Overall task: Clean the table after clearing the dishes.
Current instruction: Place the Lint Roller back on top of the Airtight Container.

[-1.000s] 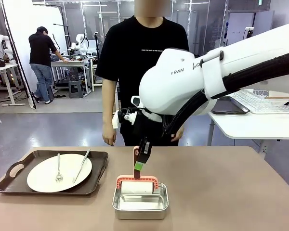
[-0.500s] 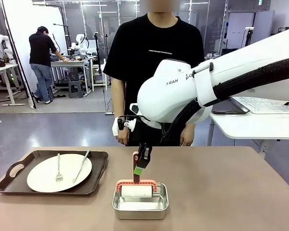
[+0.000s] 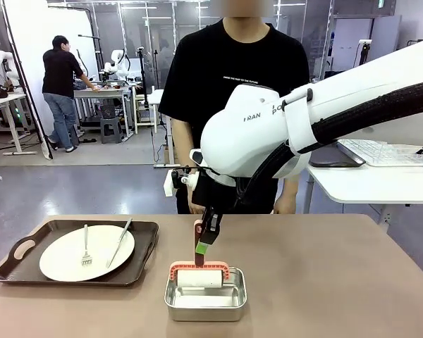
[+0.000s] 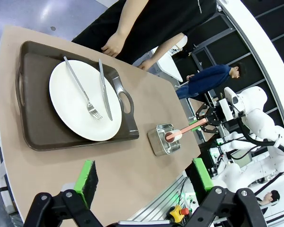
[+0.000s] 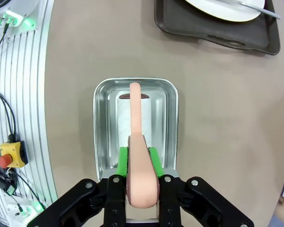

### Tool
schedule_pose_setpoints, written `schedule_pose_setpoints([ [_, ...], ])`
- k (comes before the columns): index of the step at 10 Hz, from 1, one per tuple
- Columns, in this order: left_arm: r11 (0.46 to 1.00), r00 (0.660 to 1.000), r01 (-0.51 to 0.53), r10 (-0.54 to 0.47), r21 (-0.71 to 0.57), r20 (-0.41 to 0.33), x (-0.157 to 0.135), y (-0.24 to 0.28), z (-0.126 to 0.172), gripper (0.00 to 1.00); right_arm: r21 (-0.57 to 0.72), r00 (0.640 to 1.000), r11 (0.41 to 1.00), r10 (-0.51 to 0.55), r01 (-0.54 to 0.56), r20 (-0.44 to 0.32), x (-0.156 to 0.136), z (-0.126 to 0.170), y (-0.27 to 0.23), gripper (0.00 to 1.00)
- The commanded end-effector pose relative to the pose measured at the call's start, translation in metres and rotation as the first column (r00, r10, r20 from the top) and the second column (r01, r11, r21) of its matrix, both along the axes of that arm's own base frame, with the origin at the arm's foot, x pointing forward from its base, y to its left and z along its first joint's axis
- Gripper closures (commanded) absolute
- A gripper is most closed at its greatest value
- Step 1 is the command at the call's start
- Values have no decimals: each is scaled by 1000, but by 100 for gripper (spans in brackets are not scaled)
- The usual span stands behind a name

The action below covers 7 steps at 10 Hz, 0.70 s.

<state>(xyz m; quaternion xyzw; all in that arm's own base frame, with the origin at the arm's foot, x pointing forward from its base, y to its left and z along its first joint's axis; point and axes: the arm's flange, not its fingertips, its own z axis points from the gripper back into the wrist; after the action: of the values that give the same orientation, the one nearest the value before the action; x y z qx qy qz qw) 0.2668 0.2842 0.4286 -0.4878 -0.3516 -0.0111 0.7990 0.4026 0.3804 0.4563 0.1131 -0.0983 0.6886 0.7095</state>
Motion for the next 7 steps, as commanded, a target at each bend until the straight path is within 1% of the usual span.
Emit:
schedule_pose_setpoints([
  [1,1000,1000,0,0,-12,7,-2,1,1,0,-25,1000,1000,3,-4,-21,4,-16,0,79],
  [3,1000,1000,0,0,-12,7,-2,1,1,0,-32,999,999,-4,3,-40,5,-25,2,79],
  [4,1000,1000,0,0,-12,7,-2,1,1,0,-53,1000,998,-18,17,-19,6,-31,3,79],
  [6,1000,1000,0,0,-12,7,-2,1,1,0,-37,999,999,-18,17,-38,11,-39,2,79],
  [7,1000,1000,0,0,-12,7,-2,1,1,0,-38,999,999,-19,18,-32,16,-43,2,79],
])
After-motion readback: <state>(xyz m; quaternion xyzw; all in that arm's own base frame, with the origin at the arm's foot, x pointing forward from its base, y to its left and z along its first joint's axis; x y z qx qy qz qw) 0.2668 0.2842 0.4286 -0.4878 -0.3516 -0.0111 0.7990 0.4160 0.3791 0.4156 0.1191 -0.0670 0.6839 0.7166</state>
